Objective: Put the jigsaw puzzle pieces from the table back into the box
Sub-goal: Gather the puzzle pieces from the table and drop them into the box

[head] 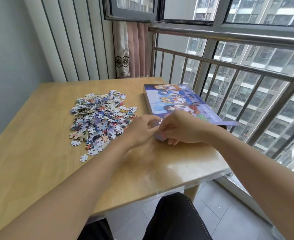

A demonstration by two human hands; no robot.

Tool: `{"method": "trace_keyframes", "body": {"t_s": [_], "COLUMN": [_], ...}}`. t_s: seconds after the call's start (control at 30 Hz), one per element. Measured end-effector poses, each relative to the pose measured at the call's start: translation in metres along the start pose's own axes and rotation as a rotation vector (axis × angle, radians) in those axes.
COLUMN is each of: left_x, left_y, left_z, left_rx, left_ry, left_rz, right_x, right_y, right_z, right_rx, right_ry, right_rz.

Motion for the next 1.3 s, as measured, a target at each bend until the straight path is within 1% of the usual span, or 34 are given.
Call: {"method": "trace_keyframes", "body": {"t_s": [0.07, 0.13, 0.17, 0.2, 0.27, 0.3, 0.37, 0.47, 0.5, 0.53, 0.57, 0.6, 0.67, 0.7, 0.77, 0.83, 0.9, 0.97, 1.03, 1.17, 1.3], "left_x": [-0.004, -0.004, -0.004, -0.007, -0.013, -0.018, -0.027, -0.037, -0.039, -0.042, -0.043, -0.045, -0.049, -0.052, -0.056, -0.061, -0.067, -0.07, -0.07, -0.067, -0.064], "left_y": [-0.027, -0.057, -0.071, -0.084, -0.102, -0.109, -0.116, -0.119, -0.122, -0.126, -0.133, -0.141, -0.156, -0.162, -0.17, -0.174, -0.171, -0.165, -0.161, -0.168, -0.173], "left_z": [0.01, 0.026, 0.034, 0.044, 0.063, 0.072, 0.089, 0.105, 0.108, 0.108, 0.109, 0.111, 0.119, 0.126, 0.138, 0.146, 0.152, 0.157, 0.158, 0.157, 0.157], "left_rx": [-0.008, 0.037, 0.064, 0.1, 0.19, 0.245, 0.342, 0.435, 0.435, 0.428, 0.42, 0.414, 0.407, 0.416, 0.461, 0.524, 0.552, 0.536, 0.494, 0.262, 0.202], "left_ry": [-0.015, -0.031, -0.047, -0.071, -0.117, -0.133, -0.138, -0.107, -0.09, -0.063, -0.044, -0.039, -0.086, -0.128, -0.211, -0.294, -0.369, -0.408, -0.405, -0.41, -0.379], "left_rz": [-0.003, -0.073, -0.118, -0.161, -0.228, -0.246, -0.245, -0.242, -0.267, -0.31, -0.365, -0.423, -0.497, -0.511, -0.515, -0.505, -0.473, -0.427, -0.416, -0.513, -0.557], "right_x": [0.006, 0.019, 0.027, 0.038, 0.056, 0.061, 0.07, 0.074, 0.075, 0.073, 0.074, 0.072, 0.069, 0.071, 0.077, 0.082, 0.088, 0.092, 0.096, 0.1, 0.103], "right_y": [-0.002, 0.004, 0.012, 0.028, 0.057, 0.069, 0.087, 0.102, 0.105, 0.107, 0.113, 0.118, 0.13, 0.134, 0.137, 0.142, 0.144, 0.142, 0.144, 0.146, 0.149], "right_z": [0.029, 0.053, 0.06, 0.06, 0.049, 0.041, 0.034, 0.024, 0.023, 0.024, 0.026, 0.032, 0.04, 0.041, 0.041, 0.036, 0.034, 0.037, 0.04, 0.047, 0.048], "right_rx": [0.072, 0.026, -0.033, -0.108, -0.216, -0.232, -0.234, -0.197, -0.138, -0.025, 0.081, 0.142, 0.086, 0.019, -0.083, -0.182, -0.214, -0.248, -0.22, -0.131, -0.167], "right_ry": [-0.087, -0.191, -0.204, -0.178, -0.047, 0.027, 0.112, 0.188, 0.222, 0.254, 0.265, 0.251, 0.194, 0.164, 0.121, 0.129, 0.134, 0.1, 0.08, 0.05, 0.053], "right_rz": [-0.097, -0.2, -0.202, -0.174, -0.067, -0.022, 0.02, 0.005, -0.026, -0.062, -0.064, -0.016, 0.123, 0.146, 0.129, 0.11, 0.063, 0.009, -0.021, -0.051, -0.006]}}
Point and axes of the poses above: each hand's wrist, its own x-axis towards the middle knuckle, its own y-axis out of the palm, z = x × y, the point moved 9 cm from there along x, towards the middle knuckle, and after that the axes turned 12 degrees about -z, right-handed, at the moved point
